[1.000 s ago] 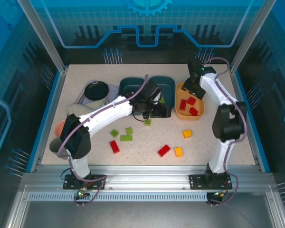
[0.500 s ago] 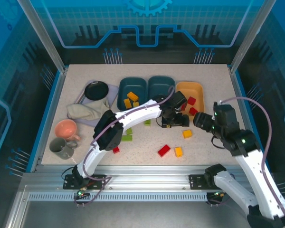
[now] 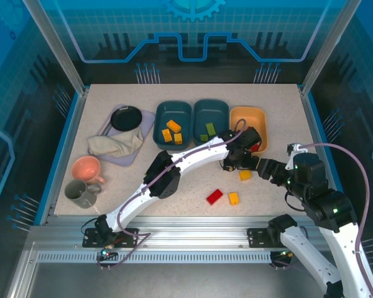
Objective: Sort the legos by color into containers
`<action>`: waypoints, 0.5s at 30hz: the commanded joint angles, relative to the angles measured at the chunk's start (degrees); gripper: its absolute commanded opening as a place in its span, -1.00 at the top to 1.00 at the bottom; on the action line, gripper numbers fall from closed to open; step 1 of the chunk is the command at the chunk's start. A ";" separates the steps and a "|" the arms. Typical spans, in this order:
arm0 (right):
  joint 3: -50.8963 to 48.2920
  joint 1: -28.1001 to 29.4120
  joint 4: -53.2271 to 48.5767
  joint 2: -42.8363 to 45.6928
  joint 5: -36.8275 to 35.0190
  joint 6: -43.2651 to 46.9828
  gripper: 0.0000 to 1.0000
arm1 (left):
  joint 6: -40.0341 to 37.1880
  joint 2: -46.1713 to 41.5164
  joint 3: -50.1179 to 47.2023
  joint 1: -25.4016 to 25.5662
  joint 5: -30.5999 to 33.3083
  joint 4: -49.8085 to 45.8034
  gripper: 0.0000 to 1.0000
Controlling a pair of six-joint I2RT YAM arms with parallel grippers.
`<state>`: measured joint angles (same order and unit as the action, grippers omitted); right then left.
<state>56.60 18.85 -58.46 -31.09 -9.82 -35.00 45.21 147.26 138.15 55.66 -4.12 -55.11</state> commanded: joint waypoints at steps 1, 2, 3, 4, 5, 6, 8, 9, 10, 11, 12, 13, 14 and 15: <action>0.32 0.74 -1.18 0.95 1.18 0.81 -0.58 | 1.72 2.04 2.50 2.06 2.19 -3.09 -0.78; 0.27 0.75 -1.22 1.09 1.24 0.81 -0.58 | 2.04 2.61 3.01 2.30 2.75 -3.32 -0.78; 0.35 0.68 -1.22 1.22 1.30 0.79 -0.58 | 2.22 3.12 3.33 2.35 2.94 -3.56 -0.77; 0.26 0.71 -1.24 1.33 1.40 0.77 -0.58 | 2.66 3.66 3.92 2.38 3.53 -4.17 -0.75; 0.19 0.74 -1.31 1.47 1.41 0.81 -0.58 | 2.77 4.03 4.27 2.40 4.04 -4.77 -0.71; 0.16 0.75 -1.42 1.54 1.52 0.81 -0.58 | 2.69 4.17 4.45 2.36 4.45 -5.16 -0.67; 0.13 0.75 -1.57 1.56 1.65 0.88 -0.58 | 2.74 4.18 4.44 2.44 5.78 -5.99 -0.52; 0.09 0.69 -1.61 1.52 1.71 0.90 -0.58 | 2.69 4.17 4.49 2.44 6.27 -6.55 -0.42; 0.03 0.74 -1.51 1.56 1.72 0.98 -0.58 | 2.54 4.09 4.35 2.44 6.77 -7.09 -0.30; 0.00 0.71 -1.44 1.55 1.72 0.99 -0.58 | 2.38 3.93 4.22 2.44 7.25 -7.45 -0.21; -0.08 0.74 -1.34 1.43 1.69 1.07 -0.58 | 2.32 3.74 3.95 2.44 7.61 -7.89 -0.14; -0.09 0.75 -1.29 1.31 1.82 1.10 -0.58 | 2.18 3.40 3.68 2.44 8.02 -8.36 -0.11; -0.10 0.67 -1.21 1.21 1.85 1.25 -0.58 | 2.18 3.18 3.33 2.44 8.31 -8.87 -0.09; -0.12 0.71 -1.16 1.13 1.90 1.31 -0.58 | 2.24 2.96 3.04 2.43 8.71 -9.39 -0.09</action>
<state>56.60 18.87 -59.13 -30.22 -8.69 -34.81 47.70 150.04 140.99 57.91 1.63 -59.77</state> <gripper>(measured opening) 0.791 0.550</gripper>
